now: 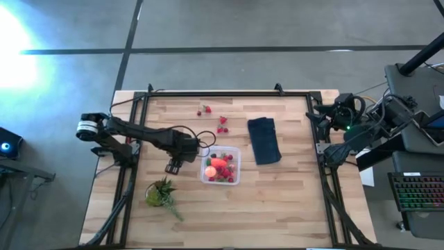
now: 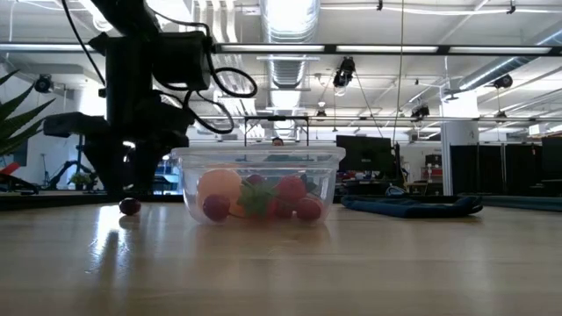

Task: Pick and placing Produce into tupperware
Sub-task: Put the red cherry into the transparent bin

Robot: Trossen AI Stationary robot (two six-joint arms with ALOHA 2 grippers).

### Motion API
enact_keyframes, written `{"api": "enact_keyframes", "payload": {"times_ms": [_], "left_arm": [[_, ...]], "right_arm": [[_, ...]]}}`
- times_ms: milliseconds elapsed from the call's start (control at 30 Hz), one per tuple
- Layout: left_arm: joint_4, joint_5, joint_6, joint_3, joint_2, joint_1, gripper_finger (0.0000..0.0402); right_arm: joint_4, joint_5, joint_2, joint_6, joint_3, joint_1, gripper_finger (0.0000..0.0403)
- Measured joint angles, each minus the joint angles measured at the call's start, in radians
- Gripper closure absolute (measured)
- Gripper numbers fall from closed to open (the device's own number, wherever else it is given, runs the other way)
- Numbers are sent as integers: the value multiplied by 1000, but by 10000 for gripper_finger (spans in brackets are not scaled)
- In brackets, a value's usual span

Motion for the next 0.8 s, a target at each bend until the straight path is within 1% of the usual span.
{"api": "enact_keyframes", "payload": {"times_ms": [133, 267, 500, 567, 800], "left_arm": [[41, 0, -1, -34, 2, 0, 231], [50, -1, -26, -36, 5, 2, 231], [59, -2, -26, -37, 41, 2, 237], [59, 0, -26, -31, 48, 2, 250], [59, 3, -26, -29, 49, 1, 318]], "right_arm": [[0, 0, 0, 0, 0, 0, 177], [0, 1, 0, 0, 0, 0, 177], [0, 21, 0, 0, 0, 0, 177], [0, 23, 0, 0, 0, 0, 177], [0, 23, 0, 1, 0, 0, 177]]}}
